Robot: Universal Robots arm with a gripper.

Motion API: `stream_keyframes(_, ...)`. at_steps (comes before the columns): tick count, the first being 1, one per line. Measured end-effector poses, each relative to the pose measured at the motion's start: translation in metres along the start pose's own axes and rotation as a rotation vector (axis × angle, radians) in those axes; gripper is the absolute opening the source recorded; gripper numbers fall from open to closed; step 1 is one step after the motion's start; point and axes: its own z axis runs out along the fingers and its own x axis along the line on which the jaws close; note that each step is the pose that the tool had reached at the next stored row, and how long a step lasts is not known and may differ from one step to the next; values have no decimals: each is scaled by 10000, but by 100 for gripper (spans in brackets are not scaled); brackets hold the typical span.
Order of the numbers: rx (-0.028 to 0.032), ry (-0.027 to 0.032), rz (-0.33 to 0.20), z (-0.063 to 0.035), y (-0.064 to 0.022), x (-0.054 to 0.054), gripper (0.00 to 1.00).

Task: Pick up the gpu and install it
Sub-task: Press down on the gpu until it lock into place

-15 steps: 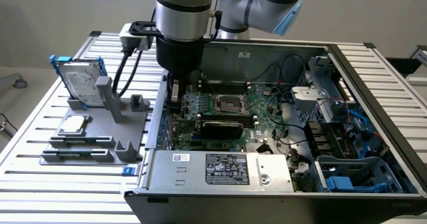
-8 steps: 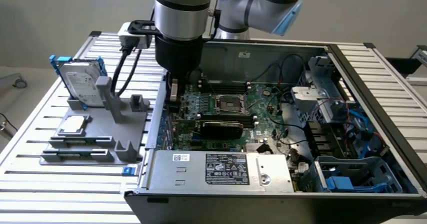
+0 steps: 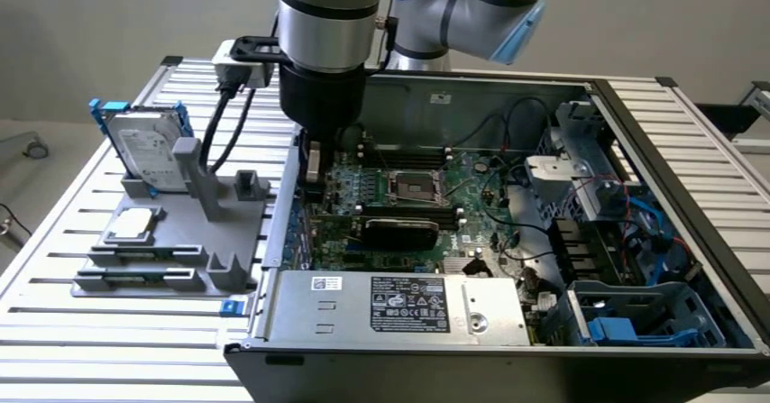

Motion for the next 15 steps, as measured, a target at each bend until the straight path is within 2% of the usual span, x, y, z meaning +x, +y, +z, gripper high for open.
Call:
stream_keyframes(6,0,0,1,-128,16,4,11)
stream_keyframes(8,1,0,-11,-140,8,4,11)
stream_keyframes(12,4,3,-101,-148,-47,5,11)
stream_keyframes(15,7,-38,-175,-157,-115,6,11)
